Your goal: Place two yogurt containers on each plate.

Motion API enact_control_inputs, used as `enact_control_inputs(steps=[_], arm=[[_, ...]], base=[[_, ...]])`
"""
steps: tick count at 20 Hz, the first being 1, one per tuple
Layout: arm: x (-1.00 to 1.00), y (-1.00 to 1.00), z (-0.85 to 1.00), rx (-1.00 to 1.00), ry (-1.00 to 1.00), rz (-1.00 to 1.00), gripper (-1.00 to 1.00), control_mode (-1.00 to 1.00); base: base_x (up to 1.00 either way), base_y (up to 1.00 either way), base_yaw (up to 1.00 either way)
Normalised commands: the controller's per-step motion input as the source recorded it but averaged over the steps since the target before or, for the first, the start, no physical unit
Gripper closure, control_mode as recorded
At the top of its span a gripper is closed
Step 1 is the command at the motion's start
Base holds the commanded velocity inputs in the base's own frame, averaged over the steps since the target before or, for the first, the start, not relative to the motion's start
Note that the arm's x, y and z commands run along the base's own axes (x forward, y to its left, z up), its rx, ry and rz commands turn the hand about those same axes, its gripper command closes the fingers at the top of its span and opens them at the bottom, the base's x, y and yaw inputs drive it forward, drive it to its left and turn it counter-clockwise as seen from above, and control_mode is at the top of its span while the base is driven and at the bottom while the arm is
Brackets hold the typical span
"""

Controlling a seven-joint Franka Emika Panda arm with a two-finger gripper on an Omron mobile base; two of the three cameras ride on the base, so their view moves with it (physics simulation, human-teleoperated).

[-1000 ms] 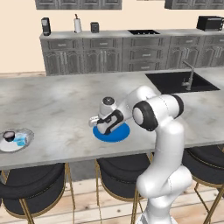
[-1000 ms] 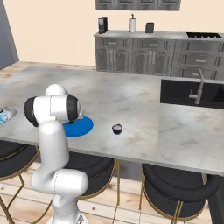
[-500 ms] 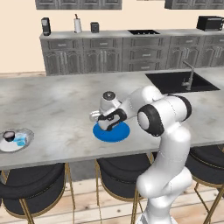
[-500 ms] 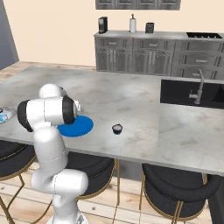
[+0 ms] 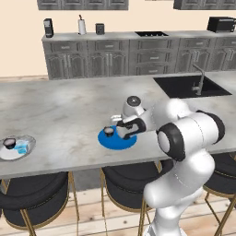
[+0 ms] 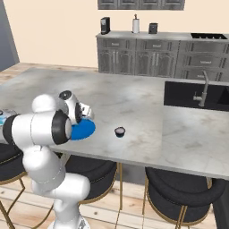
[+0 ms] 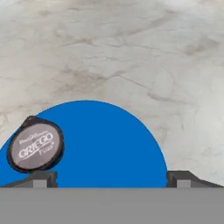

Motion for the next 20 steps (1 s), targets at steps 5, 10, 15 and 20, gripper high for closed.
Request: enact_control_inputs(steps=[5,10,15,20], arm=[[-0.29,-0.81,0.28,0.0,0.0,-0.07,-1.0,-1.0],[-0.24,-0.67,0.18,0.0,0.0,-0.09,-1.0,-1.0],[-0.14,-0.73,0.09,0.0,0.01,-0.09,-1.0,-1.0],[-0.07,-0.76,0.01,0.0,0.02,-0.08,-1.0,-1.0]], base=[[0.0,0.0,0.0],[0.0,0.0,0.0],[0.0,0.0,0.0],[0.0,0.0,0.0]])
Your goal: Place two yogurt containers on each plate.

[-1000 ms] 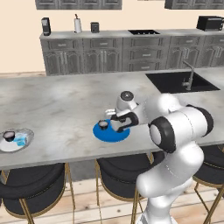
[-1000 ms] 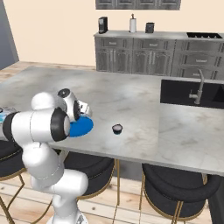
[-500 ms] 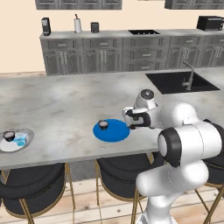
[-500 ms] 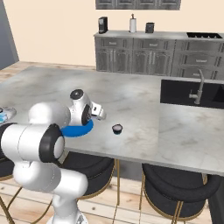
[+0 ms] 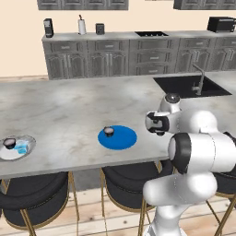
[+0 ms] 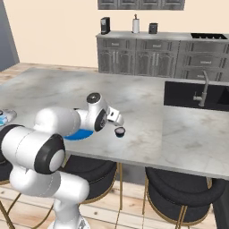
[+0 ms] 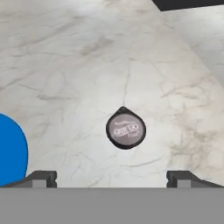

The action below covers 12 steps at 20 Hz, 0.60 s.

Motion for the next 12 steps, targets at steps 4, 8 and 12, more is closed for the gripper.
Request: enact_control_inputs(steps=[4,8,12], arm=[[-0.09,-0.17,-0.02,-0.01,0.0,-0.01,-1.0,-1.0],[-0.19,-0.01,-0.07,0.0,0.02,0.0,-1.0,-1.0],[-0.29,-0.19,0.0,0.0,0.12,0.06,-1.0,-1.0]], base=[[0.0,0.0,0.0],[0.0,0.0,0.0],[0.0,0.0,0.0]])
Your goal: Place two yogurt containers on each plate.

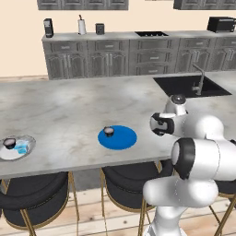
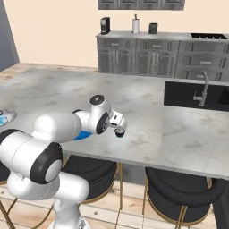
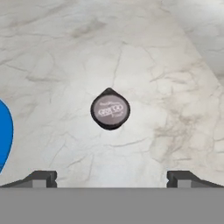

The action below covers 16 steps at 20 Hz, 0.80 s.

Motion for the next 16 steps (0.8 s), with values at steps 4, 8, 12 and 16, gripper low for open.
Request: enact_control_inputs(steps=[4,8,12,16], arm=[[-0.06,-0.16,-0.03,0.0,0.15,0.06,-1.0,-1.0],[0.03,-0.02,-0.23,0.0,0.18,0.07,-1.0,-1.0],[0.01,0.0,-0.33,0.03,-0.01,0.09,-1.0,-1.0],[0.0,-0.01,-0.36,0.03,-0.08,0.06,-1.0,-1.0]], base=[[0.0,0.0,0.0],[0.0,0.0,0.0],[0.0,0.0,0.0],[0.0,0.0,0.0]])
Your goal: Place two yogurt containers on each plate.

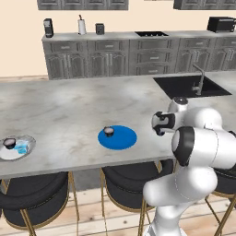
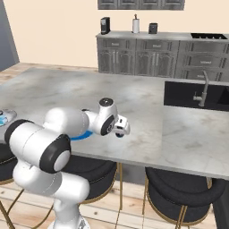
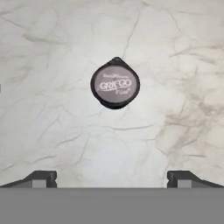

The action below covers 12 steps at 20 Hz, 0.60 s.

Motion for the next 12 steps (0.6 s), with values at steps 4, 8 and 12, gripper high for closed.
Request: enact_control_inputs(steps=[4,8,12], arm=[[0.1,0.0,-0.34,0.0,-0.03,0.02,-1.0,-1.0],[0.2,0.0,-0.23,0.0,0.0,0.0,-1.0,-1.0],[0.18,-0.1,-0.12,0.01,0.0,0.0,-1.0,-1.0]], base=[[0.0,0.0,0.0],[0.0,0.0,0.0],[0.0,0.0,0.0]])
